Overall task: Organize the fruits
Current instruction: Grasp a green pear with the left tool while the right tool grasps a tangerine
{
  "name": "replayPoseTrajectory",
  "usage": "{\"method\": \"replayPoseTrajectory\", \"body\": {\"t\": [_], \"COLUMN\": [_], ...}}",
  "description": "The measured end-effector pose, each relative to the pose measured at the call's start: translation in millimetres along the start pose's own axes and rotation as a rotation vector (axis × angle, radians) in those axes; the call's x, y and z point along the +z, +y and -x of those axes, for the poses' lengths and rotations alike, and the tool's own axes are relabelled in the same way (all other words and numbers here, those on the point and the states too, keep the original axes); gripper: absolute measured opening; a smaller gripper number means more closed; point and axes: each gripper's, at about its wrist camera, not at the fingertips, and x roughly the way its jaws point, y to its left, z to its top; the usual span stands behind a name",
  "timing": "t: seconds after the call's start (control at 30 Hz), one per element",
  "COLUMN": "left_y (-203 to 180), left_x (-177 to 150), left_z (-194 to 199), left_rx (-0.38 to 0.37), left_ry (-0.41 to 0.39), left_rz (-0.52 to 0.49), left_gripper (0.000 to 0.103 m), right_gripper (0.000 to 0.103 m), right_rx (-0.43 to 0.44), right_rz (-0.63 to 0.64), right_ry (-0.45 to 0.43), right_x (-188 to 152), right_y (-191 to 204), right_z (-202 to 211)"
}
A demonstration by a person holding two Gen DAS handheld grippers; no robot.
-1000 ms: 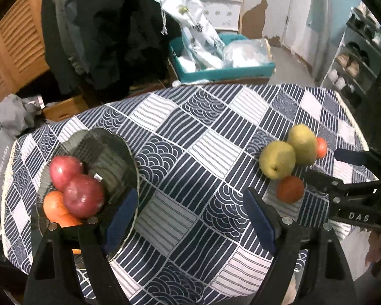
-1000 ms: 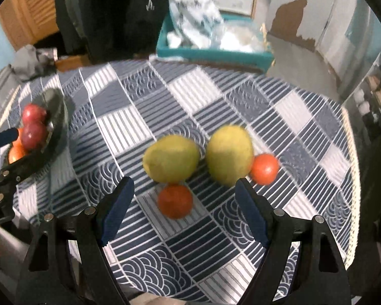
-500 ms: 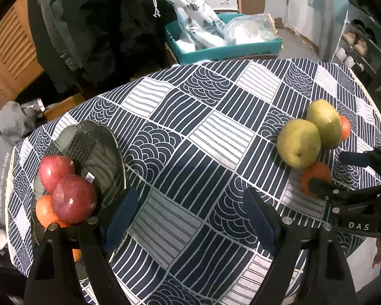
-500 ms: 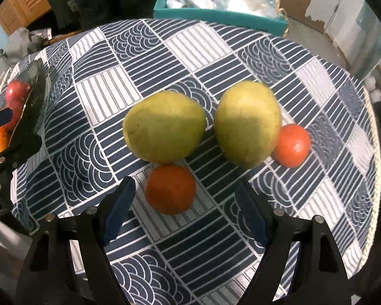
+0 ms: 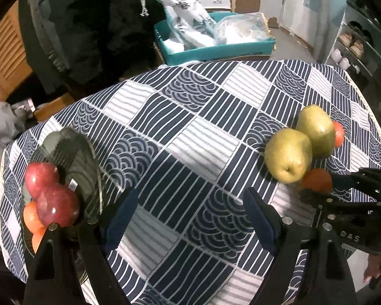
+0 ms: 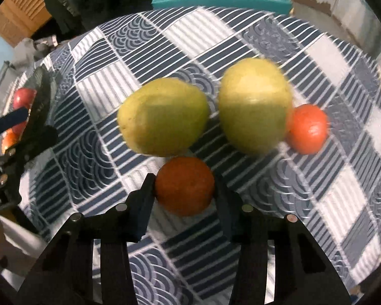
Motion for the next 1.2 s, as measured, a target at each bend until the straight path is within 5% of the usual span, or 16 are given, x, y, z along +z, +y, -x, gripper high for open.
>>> {"method": "replayPoseTrajectory", "body": {"t": [0.3,0.63,1.2], "left_y": [-32,-82,-103], "left_x": [15,23,24], "left_z": [-1,-5,-50], "left_rx": [-0.084,-0.126,-0.240], "left_ry": [-0.030,-0.043,0.078], "left_rz": [-0.036,-0.137,-0.119], "left_gripper": [0.086,0.086,0.084], "right_gripper": [0.045,0.045,0.045], "right_rx": [-0.112,-0.104,-0.145], "right_rz": [-0.030,-0.108,-0.165], "right_ry": [-0.063,-0.073,-0.101], "right_x": [-12,-13,-12], "right_y": [-35,-64,-94], "right_z": [32,30,40]}}
